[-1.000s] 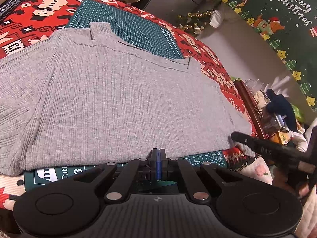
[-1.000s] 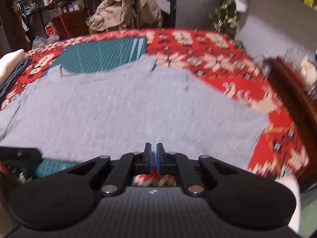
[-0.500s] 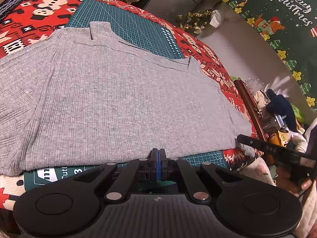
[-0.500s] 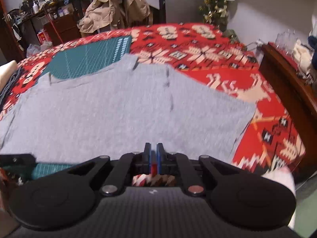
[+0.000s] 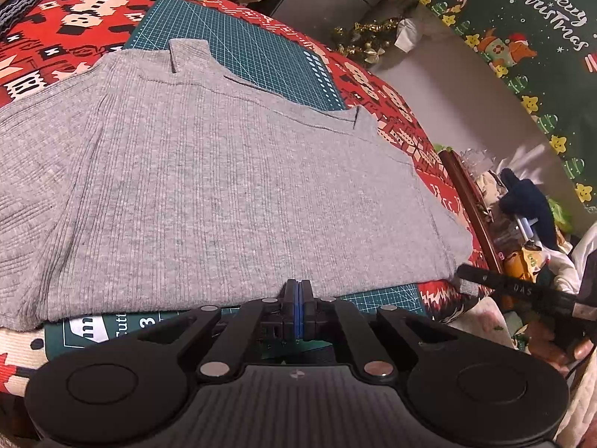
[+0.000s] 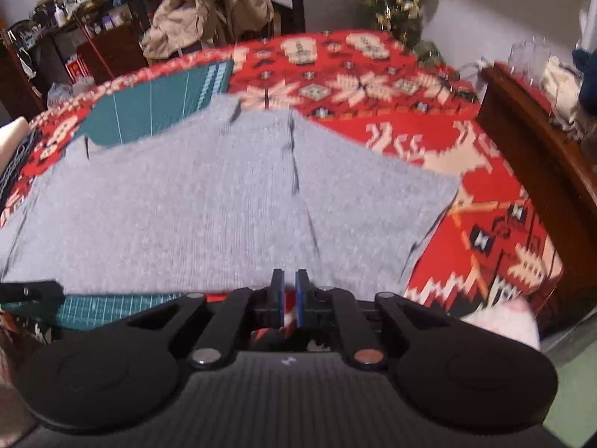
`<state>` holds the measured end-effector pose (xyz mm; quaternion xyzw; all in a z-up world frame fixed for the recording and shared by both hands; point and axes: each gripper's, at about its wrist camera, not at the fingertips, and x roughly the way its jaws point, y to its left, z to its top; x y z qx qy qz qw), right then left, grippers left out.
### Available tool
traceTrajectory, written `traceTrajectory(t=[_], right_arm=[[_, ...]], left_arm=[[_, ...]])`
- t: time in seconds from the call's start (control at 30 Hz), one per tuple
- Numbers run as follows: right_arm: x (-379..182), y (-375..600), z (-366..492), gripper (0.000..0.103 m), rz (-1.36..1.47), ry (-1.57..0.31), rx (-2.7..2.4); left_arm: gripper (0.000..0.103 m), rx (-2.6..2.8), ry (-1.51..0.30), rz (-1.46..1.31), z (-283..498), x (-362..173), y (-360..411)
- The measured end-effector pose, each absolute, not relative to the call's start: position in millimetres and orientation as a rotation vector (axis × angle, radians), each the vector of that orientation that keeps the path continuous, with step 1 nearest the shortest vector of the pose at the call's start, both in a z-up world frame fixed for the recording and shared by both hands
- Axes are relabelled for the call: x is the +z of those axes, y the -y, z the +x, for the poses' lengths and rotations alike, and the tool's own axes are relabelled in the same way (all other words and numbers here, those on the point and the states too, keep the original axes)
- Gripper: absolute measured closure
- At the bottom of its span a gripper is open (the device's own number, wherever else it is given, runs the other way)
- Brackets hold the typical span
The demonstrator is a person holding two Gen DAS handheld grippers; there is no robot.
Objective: Fold clothes
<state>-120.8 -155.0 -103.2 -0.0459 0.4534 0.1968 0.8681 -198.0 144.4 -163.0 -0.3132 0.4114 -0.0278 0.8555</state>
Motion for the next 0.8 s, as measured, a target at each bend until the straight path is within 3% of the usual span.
traceTrajectory(t=[0.3, 0.53, 0.8], right_arm=[[-116.0, 169.0, -113.5, 0.100, -0.086, -1.010, 0.385], [-99.1, 182.6, -127.3, 0.096, -0.038, -0.987, 0.408], [-102.2, 122.3, -127.7, 0.096, -0.153, -0.894, 0.467]], left_arm=[[0.100, -0.060, -0.866, -0.659, -198.3, -163.1, -145.0], [0.100, -0.060, -0.865, -0.660, -198.4, -163.0, -145.1], [0.100, -0.058, -0.866, -0.652, -199.0, -162.1, -144.5]])
